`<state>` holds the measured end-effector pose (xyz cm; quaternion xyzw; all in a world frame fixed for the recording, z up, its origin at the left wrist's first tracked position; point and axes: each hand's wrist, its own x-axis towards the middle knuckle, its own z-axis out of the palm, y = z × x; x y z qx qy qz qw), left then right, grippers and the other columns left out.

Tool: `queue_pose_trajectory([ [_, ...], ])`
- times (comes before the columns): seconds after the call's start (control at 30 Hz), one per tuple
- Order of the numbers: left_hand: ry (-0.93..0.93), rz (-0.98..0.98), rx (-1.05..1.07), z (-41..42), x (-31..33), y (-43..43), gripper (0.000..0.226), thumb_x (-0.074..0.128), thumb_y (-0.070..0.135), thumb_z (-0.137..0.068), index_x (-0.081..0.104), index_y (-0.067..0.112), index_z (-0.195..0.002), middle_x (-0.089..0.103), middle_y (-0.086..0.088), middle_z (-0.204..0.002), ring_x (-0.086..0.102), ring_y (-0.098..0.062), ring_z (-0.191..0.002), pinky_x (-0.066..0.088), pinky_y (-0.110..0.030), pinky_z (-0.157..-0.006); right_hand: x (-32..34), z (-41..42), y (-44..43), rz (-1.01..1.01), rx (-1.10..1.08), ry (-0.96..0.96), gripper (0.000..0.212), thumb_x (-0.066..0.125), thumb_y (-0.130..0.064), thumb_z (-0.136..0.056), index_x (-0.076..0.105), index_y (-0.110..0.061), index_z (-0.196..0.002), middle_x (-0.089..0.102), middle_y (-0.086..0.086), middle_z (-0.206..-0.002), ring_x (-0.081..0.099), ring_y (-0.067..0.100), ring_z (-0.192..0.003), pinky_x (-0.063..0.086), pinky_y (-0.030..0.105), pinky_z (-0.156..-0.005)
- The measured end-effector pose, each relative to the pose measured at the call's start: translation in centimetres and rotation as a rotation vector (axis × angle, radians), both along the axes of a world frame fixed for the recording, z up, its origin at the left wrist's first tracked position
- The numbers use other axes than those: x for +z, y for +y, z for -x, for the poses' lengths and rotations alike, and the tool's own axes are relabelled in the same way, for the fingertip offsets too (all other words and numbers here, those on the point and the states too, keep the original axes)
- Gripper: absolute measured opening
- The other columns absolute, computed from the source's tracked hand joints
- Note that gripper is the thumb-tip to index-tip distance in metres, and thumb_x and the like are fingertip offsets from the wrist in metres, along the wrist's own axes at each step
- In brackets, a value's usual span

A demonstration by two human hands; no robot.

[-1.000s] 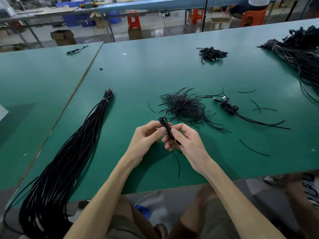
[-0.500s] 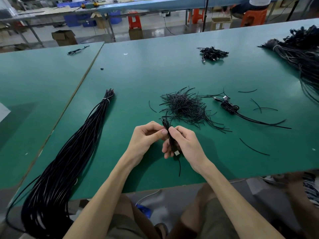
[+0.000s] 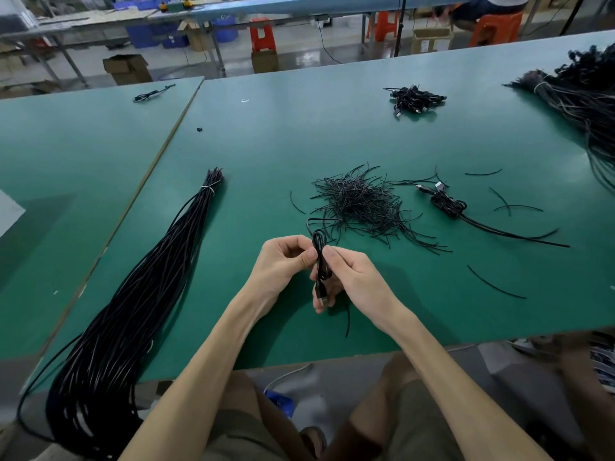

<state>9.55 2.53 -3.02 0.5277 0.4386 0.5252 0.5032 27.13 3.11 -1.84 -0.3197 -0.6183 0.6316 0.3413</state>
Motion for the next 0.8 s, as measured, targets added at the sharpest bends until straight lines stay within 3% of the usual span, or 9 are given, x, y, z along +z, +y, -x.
queue_pose_trajectory([
  [0.23,0.003,0.006,-0.004,-0.12,0.12,0.09,0.016,0.073,0.022,-0.088,0.073,0.006,-0.091,0.073,-0.002,-0.083,0.067,-0.013,-0.079,0.052,-0.022,-0.079,0.13,-0.27,0.13,0.005,0.006,0.024,0.047,0.038,-0.034,-0.112,0.061,0.000,-0.088,0.064,0.014,-0.059,0.060,0.026,-0.048,0.050,0.026,-0.054],
  [0.37,0.013,-0.025,-0.024,-0.15,0.23,-0.09,0.025,0.070,0.020,-0.092,0.075,0.003,-0.109,0.076,-0.006,-0.095,0.070,-0.015,-0.093,0.051,-0.022,-0.088,0.04,-0.33,0.10,0.016,-0.041,0.030,0.048,0.042,-0.035,-0.111,0.066,-0.003,-0.085,0.064,0.013,-0.059,0.059,0.026,-0.047,0.049,0.025,-0.053],
  [0.57,-0.017,-0.024,0.057,-0.25,0.17,-0.37,0.039,0.074,0.029,-0.089,0.067,-0.009,-0.089,0.061,-0.006,-0.066,0.060,-0.021,-0.071,0.050,-0.032,-0.081,-0.08,0.06,-0.17,-0.014,-0.055,0.009,0.057,0.040,-0.048,-0.108,0.068,-0.001,-0.091,0.069,0.012,-0.063,0.063,0.023,-0.052,0.050,0.024,-0.055],
  [0.67,0.006,-0.018,0.074,-0.43,0.26,-0.48,0.040,0.076,0.039,-0.086,0.066,0.001,-0.080,0.062,-0.019,-0.075,0.061,-0.025,-0.076,0.051,-0.035,-0.079,-0.19,0.06,-0.20,-0.044,-0.039,-0.008,0.056,0.047,-0.053,-0.103,0.067,-0.002,-0.094,0.067,0.008,-0.062,0.061,0.022,-0.052,0.047,0.024,-0.055],
  [0.8,0.023,-0.032,0.078,-0.36,0.11,-0.42,0.036,0.075,0.036,-0.085,0.069,0.001,-0.083,0.063,-0.012,-0.072,0.061,-0.018,-0.072,0.051,-0.026,-0.075,-0.37,0.09,-0.20,-0.052,-0.021,-0.036,0.047,0.044,-0.040,-0.109,0.066,-0.004,-0.090,0.063,0.008,-0.056,0.054,0.021,-0.047,0.045,0.024,-0.052],
])
